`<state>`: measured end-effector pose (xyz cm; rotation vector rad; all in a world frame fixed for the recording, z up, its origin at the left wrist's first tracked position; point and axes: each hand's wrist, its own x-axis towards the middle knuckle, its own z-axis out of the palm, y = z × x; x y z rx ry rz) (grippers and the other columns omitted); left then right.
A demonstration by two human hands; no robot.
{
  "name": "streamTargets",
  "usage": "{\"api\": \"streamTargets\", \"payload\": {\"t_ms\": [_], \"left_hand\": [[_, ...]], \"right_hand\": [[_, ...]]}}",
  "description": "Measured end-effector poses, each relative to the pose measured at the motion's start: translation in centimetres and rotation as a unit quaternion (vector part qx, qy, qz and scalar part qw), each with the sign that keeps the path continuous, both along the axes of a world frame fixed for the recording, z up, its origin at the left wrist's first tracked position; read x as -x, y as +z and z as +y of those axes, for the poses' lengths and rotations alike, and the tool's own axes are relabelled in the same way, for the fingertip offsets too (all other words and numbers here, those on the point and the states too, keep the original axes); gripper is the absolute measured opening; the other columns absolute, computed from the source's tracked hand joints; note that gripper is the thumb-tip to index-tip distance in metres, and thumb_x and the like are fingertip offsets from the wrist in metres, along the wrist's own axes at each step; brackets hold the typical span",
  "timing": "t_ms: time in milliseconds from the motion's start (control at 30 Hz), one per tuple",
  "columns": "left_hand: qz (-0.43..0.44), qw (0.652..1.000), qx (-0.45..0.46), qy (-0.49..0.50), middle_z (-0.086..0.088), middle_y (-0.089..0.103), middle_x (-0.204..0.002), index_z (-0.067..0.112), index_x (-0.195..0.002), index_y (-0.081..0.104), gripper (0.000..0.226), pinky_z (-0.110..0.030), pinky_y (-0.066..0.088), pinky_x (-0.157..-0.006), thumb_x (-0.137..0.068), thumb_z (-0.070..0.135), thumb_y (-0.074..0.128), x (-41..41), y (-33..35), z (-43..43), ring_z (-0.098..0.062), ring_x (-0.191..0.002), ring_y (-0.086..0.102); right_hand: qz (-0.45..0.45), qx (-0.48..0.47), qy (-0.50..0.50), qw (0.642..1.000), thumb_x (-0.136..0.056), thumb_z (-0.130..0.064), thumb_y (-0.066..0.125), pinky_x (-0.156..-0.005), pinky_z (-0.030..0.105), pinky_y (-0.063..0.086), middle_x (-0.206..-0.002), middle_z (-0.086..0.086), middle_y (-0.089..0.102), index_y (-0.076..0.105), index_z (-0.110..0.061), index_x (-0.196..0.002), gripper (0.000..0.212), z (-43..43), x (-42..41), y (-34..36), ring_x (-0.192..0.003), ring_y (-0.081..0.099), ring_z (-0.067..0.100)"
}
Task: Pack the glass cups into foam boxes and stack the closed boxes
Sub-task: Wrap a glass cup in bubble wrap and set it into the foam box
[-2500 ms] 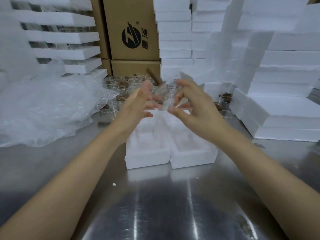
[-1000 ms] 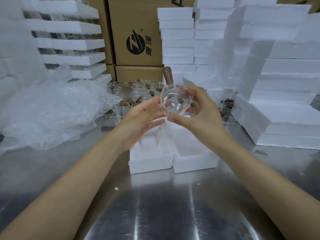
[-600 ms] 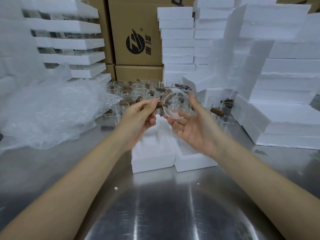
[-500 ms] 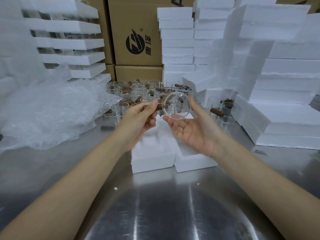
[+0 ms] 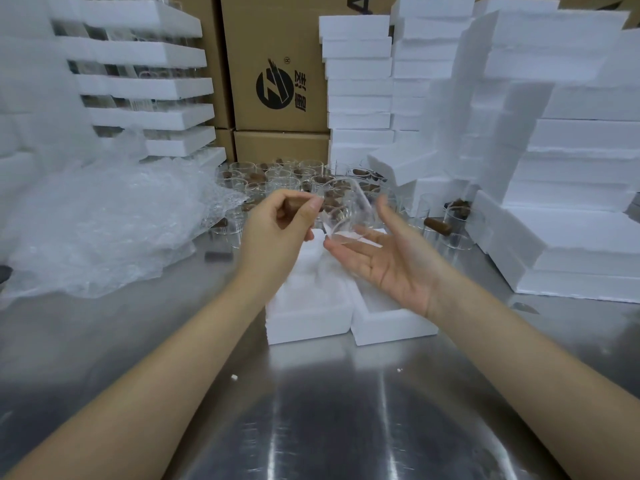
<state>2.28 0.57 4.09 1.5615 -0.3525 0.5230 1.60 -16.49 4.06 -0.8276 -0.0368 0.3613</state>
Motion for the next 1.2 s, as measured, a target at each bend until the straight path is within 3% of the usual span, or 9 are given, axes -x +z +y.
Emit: {"api": "streamTargets", "payload": {"t_ms": [300,433,500,600,700,900,1000,1133,1200], "left_hand": [[-0.014,0.999,-0.041,0.023,0.005,0.064,-0.078,0.018,-0.092,0.060,0.016,-0.021,0.054,-0.070,-0.094,0.003,0.057,-0.4,-0.1,0.5,-0.005,-0.063,0.063],[0.006,1.000,-0.018,0.008,0.002,0.064,-0.078,0.021,-0.089,0.059,0.023,-0.022,0.055,-0.069,-0.095,0.000,0.054,-0.6,-0.2,0.5,-0.004,-0.063,0.063],[0.010,1.000,-0.002,-0.001,0.001,0.064,-0.079,0.019,-0.090,0.059,0.021,-0.020,0.054,-0.069,-0.096,0.001,0.052,-0.5,-0.1,0.5,-0.004,-0.064,0.062],[0.021,0.999,0.021,-0.026,-0.002,0.062,-0.079,0.014,-0.094,0.058,0.015,-0.019,0.052,-0.068,-0.098,0.002,0.050,-0.4,0.1,0.5,-0.005,-0.063,0.060],[0.051,0.993,0.085,-0.061,-0.002,0.061,-0.078,0.010,-0.105,0.053,0.010,-0.024,0.052,-0.070,-0.099,0.004,0.049,-0.2,0.2,0.2,-0.008,-0.064,0.059],[0.107,0.985,0.127,-0.053,0.009,0.068,-0.065,0.025,-0.140,0.017,0.065,-0.021,0.051,-0.069,-0.094,0.014,0.061,-0.3,0.4,0.4,-0.005,-0.065,0.062],[0.087,0.992,0.085,-0.035,0.009,0.075,-0.083,0.025,-0.129,0.026,0.052,-0.023,0.053,-0.081,-0.093,0.018,0.063,0.1,0.5,-0.1,-0.006,-0.083,0.069],[0.070,0.995,0.001,-0.070,0.008,0.068,-0.108,0.018,-0.119,0.055,0.049,-0.022,0.052,-0.085,-0.077,0.034,0.073,0.7,0.6,-0.6,-0.005,-0.100,0.066],[0.072,0.994,-0.019,-0.084,0.007,0.064,-0.114,0.017,-0.118,0.056,0.048,-0.016,0.050,-0.081,-0.075,0.030,0.074,0.7,0.5,-0.6,-0.002,-0.101,0.064]], "right_hand": [[-0.059,0.041,-0.074,0.995,-0.082,-0.014,0.071,-0.078,0.030,0.059,-0.119,0.027,0.063,0.062,0.001,-0.103,0.028,0.5,0.2,0.2,-0.107,0.066,0.035],[-0.069,0.031,-0.072,0.995,-0.086,-0.007,0.066,-0.086,0.037,0.058,-0.094,0.016,0.071,0.070,0.000,-0.089,0.008,0.5,0.2,0.3,-0.094,0.071,0.026],[-0.064,0.014,-0.057,0.996,-0.084,-0.004,0.065,-0.091,0.041,0.055,-0.095,0.017,0.072,0.070,0.002,-0.098,0.016,0.5,0.3,0.4,-0.093,0.071,0.029],[-0.038,-0.010,-0.018,0.999,-0.079,-0.005,0.063,-0.096,0.048,0.052,-0.122,0.025,0.063,0.058,0.005,-0.120,0.042,0.5,0.5,0.5,-0.104,0.065,0.045],[-0.058,-0.027,0.031,0.997,-0.076,-0.008,0.064,-0.099,0.049,0.049,-0.130,0.033,0.052,0.056,0.005,-0.119,0.045,0.7,1.0,0.7,-0.110,0.058,0.053],[-0.112,-0.038,0.002,0.993,-0.086,-0.007,0.063,-0.096,0.035,0.053,-0.125,0.034,0.054,0.051,0.008,-0.126,0.045,0.8,0.9,0.7,-0.112,0.060,0.046],[-0.152,0.033,-0.055,0.986,-0.091,-0.011,0.062,-0.106,0.035,0.045,-0.136,0.025,0.053,0.051,0.009,-0.129,0.045,0.8,0.6,0.3,-0.117,0.061,0.030],[-0.153,0.108,-0.127,0.974,-0.071,-0.014,0.076,-0.092,0.026,0.054,-0.134,0.023,0.055,0.051,-0.006,-0.131,0.066,1.0,0.8,0.3,-0.113,0.064,0.026],[-0.154,0.136,-0.140,0.968,-0.063,-0.015,0.080,-0.095,0.029,0.053,-0.135,0.025,0.052,0.053,-0.009,-0.128,0.071,1.1,1.0,0.2,-0.112,0.065,0.026]]}}
